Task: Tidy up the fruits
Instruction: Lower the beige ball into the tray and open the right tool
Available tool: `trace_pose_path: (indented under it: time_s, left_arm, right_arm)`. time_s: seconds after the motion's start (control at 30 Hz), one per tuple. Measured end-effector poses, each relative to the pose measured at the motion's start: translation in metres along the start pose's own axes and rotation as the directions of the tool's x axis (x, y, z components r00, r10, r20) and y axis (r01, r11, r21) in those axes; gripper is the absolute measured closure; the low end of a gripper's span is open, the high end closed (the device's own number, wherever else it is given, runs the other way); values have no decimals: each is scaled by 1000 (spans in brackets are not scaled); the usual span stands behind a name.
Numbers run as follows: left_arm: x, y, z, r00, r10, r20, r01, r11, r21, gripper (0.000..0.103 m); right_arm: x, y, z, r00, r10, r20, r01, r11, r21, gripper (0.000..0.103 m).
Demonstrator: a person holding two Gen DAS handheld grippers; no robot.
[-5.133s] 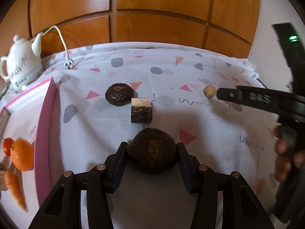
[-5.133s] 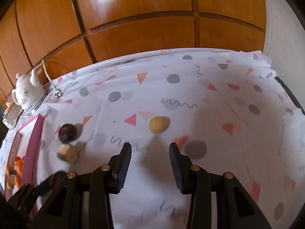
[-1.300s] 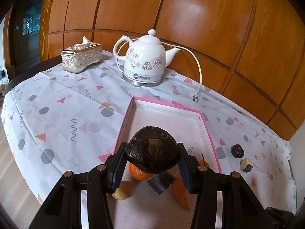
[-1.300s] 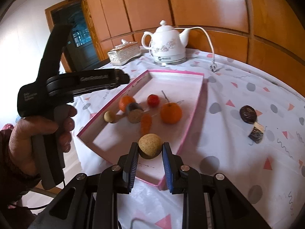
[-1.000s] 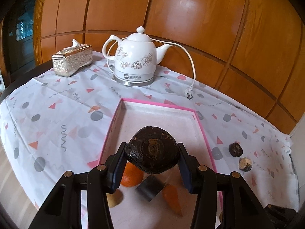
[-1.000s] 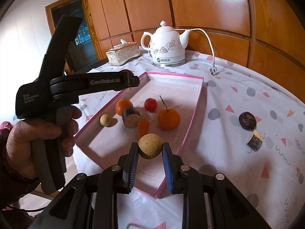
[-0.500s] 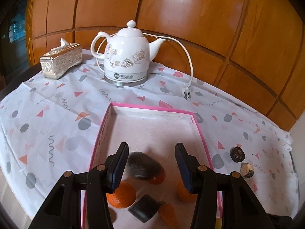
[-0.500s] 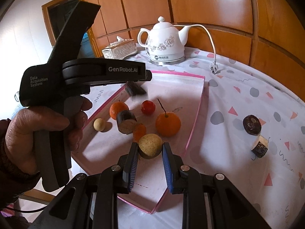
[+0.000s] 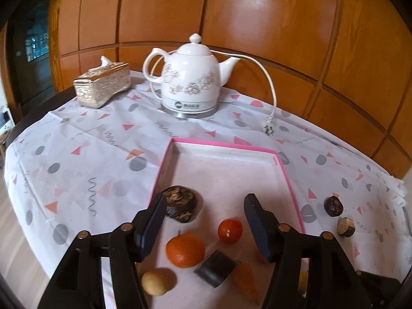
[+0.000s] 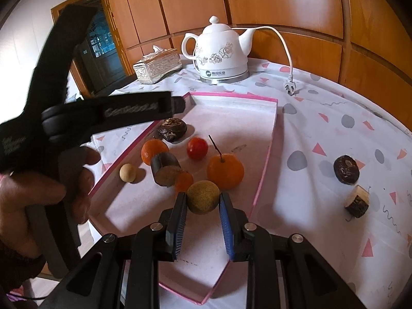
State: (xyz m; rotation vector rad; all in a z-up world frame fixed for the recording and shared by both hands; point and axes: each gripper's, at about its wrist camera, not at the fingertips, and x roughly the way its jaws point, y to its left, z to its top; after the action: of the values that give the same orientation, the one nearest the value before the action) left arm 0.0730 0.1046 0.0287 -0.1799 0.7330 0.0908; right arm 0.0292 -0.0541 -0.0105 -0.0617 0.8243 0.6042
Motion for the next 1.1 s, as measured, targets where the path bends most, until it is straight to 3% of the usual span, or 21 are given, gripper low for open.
trace_pose_path:
  time_s: [0.13,0.5,0.9,1.1]
  left_arm:
    - [-6,2,-7,999,34,7,-34,999,9,35]
    - [-13,4,-17,999,38,-3,-38,999,-10,21]
    - [-19,13,-20,999,46,-2,-46,998,-30,17]
    - [-23,15,-22,999,48,2,-48,998,-33,16]
  right_arm:
    - [6,1,0,1000,-9,-14,9,1000,1,77]
    - [4,4,-2,999,-30,-15,30,999,-31,75]
    - [12,14,-6,996,-86,-34,83,992,-100,79]
    - [25,4,3,993,-107,-53,103,992,-67,79]
